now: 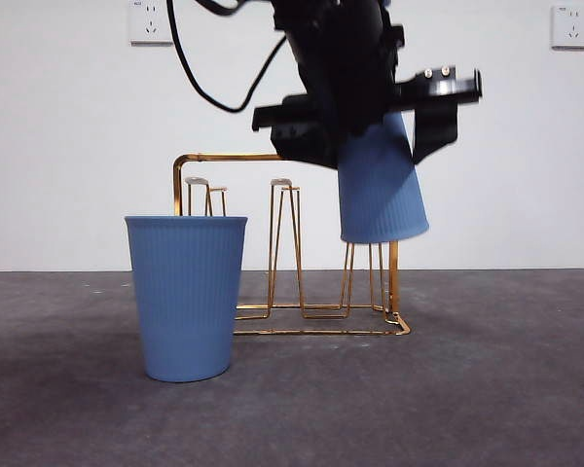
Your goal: Pick up cup 1,put cup 1 in the cup rack,pick up cup 2,put cup 2 in the cup rack
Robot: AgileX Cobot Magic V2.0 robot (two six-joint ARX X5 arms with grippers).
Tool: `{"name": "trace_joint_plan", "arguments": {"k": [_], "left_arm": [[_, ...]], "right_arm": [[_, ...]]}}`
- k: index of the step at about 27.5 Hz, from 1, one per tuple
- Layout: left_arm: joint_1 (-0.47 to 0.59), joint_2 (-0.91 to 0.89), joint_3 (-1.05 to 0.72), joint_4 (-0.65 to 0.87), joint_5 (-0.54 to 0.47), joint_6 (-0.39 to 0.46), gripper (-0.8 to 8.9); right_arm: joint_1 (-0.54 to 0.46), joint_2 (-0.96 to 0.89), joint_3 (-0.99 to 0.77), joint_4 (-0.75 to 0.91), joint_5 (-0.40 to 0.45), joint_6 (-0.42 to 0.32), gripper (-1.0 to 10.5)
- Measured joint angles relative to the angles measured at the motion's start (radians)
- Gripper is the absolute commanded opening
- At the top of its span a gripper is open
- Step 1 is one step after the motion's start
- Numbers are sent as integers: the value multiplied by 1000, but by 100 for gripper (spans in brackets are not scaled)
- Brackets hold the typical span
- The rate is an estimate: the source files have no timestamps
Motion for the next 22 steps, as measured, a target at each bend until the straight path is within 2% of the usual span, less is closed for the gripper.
{"name": "trace_joint_plan", "arguments": {"k": [15, 19, 20, 22], "left_arm": [[13, 44, 0, -32, 8, -24, -8], [31, 44, 0, -55, 79, -29, 1], [38, 44, 0, -55, 100, -29, 8], [45, 44, 0, -56, 121, -30, 89]], "right_arm": [[0, 0, 0, -24, -26, -4, 249], [0, 0, 0, -24, -26, -8, 249], [0, 0, 0, -24, -26, -10, 249], [0, 0, 0, -25, -26, -10, 249]]}}
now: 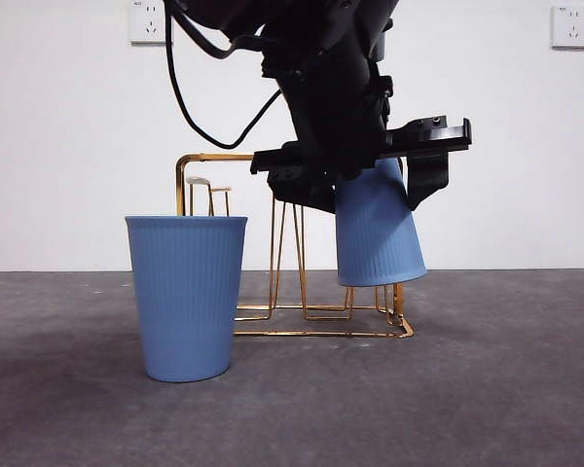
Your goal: Pick up cup 1,put cup 1 in the cup rack,pick up cup 2,put cup 2 in the cup rack
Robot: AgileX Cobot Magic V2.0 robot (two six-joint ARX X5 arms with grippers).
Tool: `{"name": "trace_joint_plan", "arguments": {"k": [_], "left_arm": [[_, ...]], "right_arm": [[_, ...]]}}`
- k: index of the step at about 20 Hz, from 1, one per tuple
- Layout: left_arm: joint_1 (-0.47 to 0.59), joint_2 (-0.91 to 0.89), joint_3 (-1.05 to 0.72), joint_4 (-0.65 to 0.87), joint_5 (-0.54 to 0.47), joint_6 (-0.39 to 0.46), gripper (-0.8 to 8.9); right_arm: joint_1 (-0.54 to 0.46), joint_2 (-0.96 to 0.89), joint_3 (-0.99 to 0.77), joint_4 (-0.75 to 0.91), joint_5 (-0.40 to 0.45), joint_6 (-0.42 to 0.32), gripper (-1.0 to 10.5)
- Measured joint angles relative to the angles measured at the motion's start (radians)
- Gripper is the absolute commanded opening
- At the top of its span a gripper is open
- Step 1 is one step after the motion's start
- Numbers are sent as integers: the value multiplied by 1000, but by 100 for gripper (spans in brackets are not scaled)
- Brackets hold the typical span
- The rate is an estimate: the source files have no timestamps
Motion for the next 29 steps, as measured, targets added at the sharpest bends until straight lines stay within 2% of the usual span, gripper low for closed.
{"name": "trace_joint_plan", "arguments": {"k": [3, 5, 11, 14, 21, 29], "left_arm": [[0, 0, 0, -2, 3, 0, 292], [0, 0, 0, -2, 3, 0, 358], [0, 0, 0, -5, 39, 0, 362], [0, 0, 0, -6, 57, 0, 418], [-2, 0, 0, -10, 86, 0, 418], [-2, 0, 56, -143, 91, 0, 417]], "right_arm": [[0, 0, 0, -3, 0, 0, 249], [0, 0, 0, -3, 0, 0, 249], [0, 0, 0, -3, 0, 0, 249], [0, 0, 0, -4, 0, 0, 249], [0, 0, 0, -4, 0, 0, 249], [0, 0, 0, -5, 0, 0, 249]]}}
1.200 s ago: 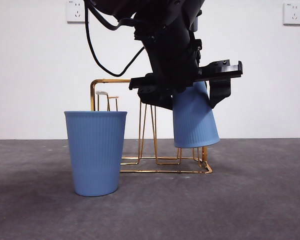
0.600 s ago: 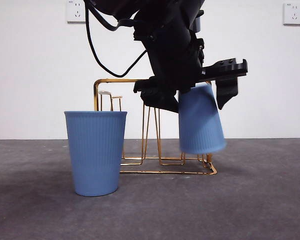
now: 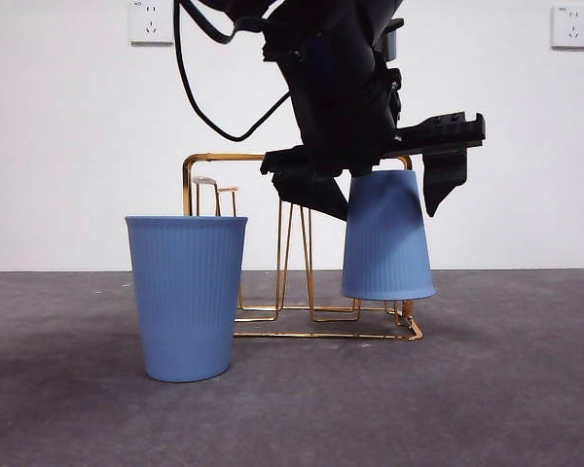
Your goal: Pick up cup 1,put cup 1 in the cup rack,pick up cup 2,put cup 2 in the cup rack
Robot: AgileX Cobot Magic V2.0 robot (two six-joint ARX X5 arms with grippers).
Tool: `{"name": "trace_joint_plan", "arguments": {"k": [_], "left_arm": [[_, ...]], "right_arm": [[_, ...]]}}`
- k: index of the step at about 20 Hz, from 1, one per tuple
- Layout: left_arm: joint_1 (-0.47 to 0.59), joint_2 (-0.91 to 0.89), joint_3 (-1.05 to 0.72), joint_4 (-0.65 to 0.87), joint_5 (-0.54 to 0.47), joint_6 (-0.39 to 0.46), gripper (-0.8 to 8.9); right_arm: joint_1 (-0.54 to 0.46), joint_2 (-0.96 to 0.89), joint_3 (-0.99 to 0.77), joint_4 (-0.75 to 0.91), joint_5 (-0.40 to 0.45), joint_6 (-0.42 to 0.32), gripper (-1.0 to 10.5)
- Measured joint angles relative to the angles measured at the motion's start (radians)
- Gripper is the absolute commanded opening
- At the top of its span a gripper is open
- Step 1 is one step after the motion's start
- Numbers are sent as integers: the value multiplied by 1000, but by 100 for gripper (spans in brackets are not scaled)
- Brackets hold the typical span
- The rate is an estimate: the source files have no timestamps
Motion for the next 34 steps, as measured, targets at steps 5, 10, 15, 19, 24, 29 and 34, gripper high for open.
{"name": "trace_joint_plan", "arguments": {"k": [5, 10, 15, 19, 24, 29, 34], "left_arm": [[-4, 0, 53, -105, 3, 0, 417], [-5, 0, 121, -219, 11, 0, 417], [-5, 0, 187, -348, 64, 0, 417], [-5, 0, 225, -421, 103, 0, 417], [-5, 0, 272, -494, 132, 0, 417], [-5, -1, 298, -555, 190, -1, 417], [-5, -1, 343, -633, 211, -5, 417]], "right_arm": [[0, 0, 0, 0, 0, -5, 249], [0, 0, 0, 0, 0, -7, 249], [0, 0, 0, 0, 0, -8, 249], [0, 0, 0, 2, 0, -11, 249], [0, 0, 0, 6, 0, -14, 249], [0, 0, 0, 7, 0, -15, 249], [0, 0, 0, 7, 0, -15, 249]]}}
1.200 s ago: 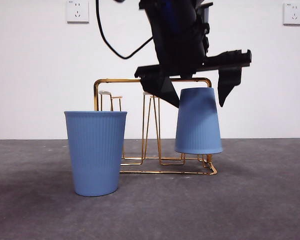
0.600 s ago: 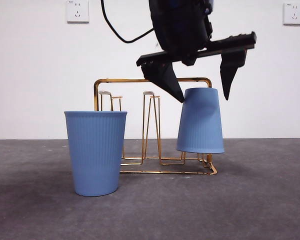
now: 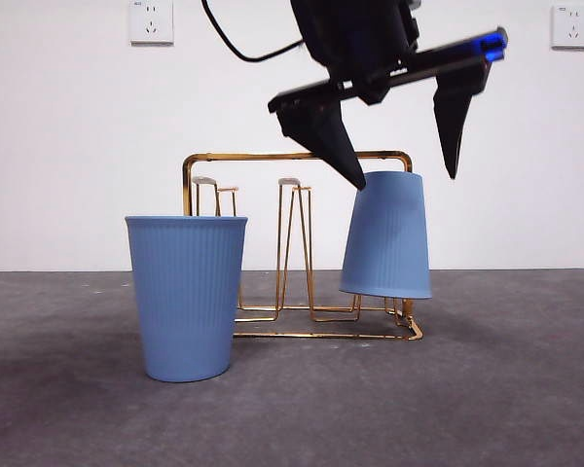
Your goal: Pick up cup 1,put cup 1 in the cup rack,pick up cup 2,put cup 2 in the cup rack
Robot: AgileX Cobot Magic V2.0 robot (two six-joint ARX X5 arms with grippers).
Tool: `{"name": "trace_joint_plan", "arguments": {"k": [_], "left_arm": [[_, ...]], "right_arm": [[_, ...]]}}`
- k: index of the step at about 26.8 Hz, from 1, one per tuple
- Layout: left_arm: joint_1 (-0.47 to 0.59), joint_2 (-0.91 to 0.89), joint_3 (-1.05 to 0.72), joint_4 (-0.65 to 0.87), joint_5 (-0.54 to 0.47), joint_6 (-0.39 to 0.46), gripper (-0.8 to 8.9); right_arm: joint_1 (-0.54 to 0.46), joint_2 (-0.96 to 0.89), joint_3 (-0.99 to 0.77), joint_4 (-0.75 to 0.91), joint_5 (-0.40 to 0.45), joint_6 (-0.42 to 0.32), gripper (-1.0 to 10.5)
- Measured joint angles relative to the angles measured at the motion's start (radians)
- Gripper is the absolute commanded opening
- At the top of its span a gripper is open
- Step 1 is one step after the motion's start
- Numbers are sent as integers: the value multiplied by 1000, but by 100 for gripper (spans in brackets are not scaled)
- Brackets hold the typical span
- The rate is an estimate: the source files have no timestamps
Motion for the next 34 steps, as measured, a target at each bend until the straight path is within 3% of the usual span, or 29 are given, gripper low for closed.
{"name": "trace_joint_plan", "arguments": {"k": [15, 27, 34], "left_arm": [[0, -24, 148, -304, 51, 26, 408], [0, -385, 152, -312, -119, 94, 408], [0, -629, 153, -436, -317, 123, 408]], "right_arm": [[0, 0, 0, 0, 0, 0, 249], [0, 130, 0, 12, -1, 13, 250], [0, 311, 0, 86, -100, 35, 252]]}}
